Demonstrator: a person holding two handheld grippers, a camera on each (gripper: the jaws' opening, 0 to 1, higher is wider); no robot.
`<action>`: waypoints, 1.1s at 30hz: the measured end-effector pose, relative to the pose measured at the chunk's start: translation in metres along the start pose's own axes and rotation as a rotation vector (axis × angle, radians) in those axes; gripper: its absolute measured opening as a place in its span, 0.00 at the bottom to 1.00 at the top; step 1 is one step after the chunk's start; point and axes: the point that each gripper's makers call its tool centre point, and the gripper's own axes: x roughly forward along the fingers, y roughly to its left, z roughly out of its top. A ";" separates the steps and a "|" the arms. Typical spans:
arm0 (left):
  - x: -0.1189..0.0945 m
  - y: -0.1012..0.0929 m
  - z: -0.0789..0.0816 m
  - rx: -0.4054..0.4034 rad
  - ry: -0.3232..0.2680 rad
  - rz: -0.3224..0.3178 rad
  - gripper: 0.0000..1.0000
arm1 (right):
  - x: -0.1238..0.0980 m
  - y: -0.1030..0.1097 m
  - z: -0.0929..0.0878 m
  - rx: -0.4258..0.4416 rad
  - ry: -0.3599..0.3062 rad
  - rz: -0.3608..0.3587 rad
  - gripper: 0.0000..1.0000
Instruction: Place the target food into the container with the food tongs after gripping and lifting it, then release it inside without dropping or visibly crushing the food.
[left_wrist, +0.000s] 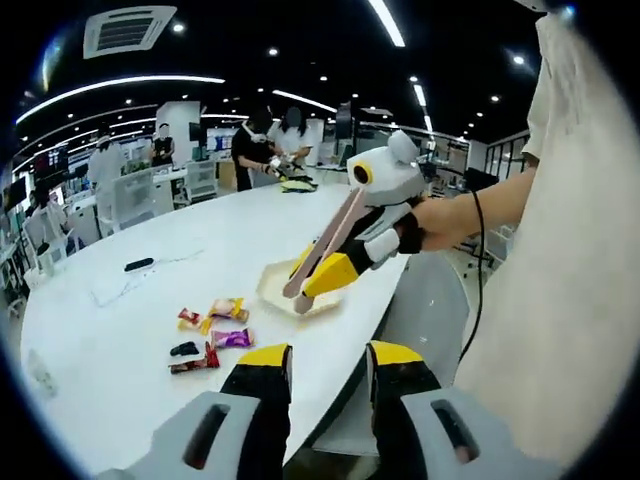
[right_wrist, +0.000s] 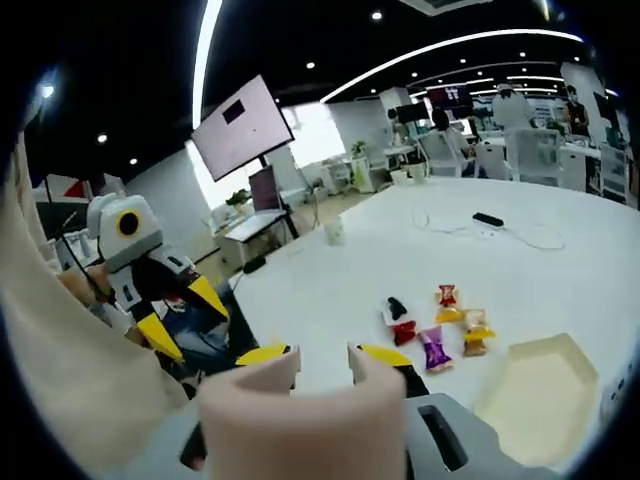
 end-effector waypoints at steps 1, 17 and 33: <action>0.001 0.002 -0.003 -0.013 0.002 0.003 0.28 | 0.001 -0.003 -0.001 0.001 0.008 -0.009 0.25; 0.002 0.009 -0.009 -0.077 -0.033 -0.005 0.28 | 0.033 -0.045 -0.008 -0.036 0.087 -0.091 0.25; 0.005 0.020 -0.016 -0.110 -0.017 0.011 0.28 | 0.060 -0.076 -0.015 -0.045 0.139 -0.122 0.26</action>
